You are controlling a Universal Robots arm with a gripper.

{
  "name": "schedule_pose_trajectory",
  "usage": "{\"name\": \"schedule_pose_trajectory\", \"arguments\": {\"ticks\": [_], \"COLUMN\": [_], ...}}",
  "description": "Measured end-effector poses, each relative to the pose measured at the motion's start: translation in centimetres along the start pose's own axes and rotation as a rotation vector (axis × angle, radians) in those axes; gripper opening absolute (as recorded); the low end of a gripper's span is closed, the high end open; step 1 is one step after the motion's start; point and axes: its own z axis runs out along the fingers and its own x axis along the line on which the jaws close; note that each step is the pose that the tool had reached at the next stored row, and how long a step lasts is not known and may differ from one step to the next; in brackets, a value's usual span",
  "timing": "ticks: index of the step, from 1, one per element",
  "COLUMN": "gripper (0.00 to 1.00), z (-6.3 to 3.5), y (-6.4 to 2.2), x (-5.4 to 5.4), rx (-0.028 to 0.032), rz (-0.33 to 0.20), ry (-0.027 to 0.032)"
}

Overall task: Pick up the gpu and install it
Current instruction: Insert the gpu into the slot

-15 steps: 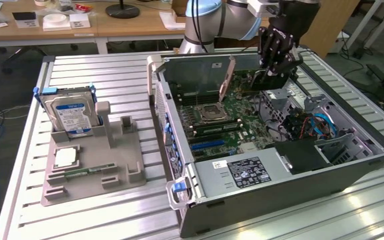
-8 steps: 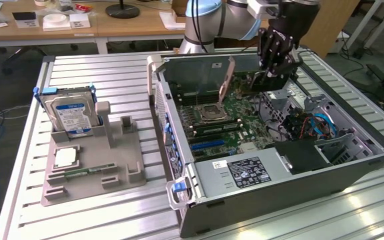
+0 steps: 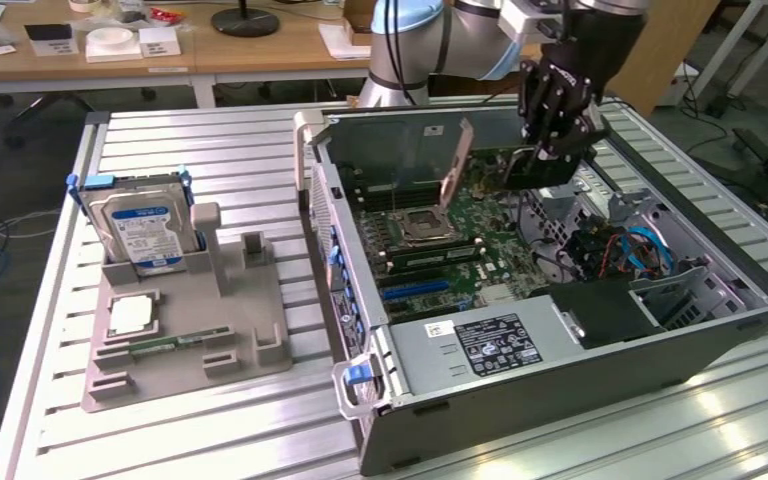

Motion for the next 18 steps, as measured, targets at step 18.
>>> {"name": "schedule_pose_trajectory", "arguments": {"ticks": [18], "gripper": [0.27], "z": [0.13], "y": [1.98], "x": [0.6], "rx": [0.0008], "rz": [0.000], "ry": [-0.0001]}}
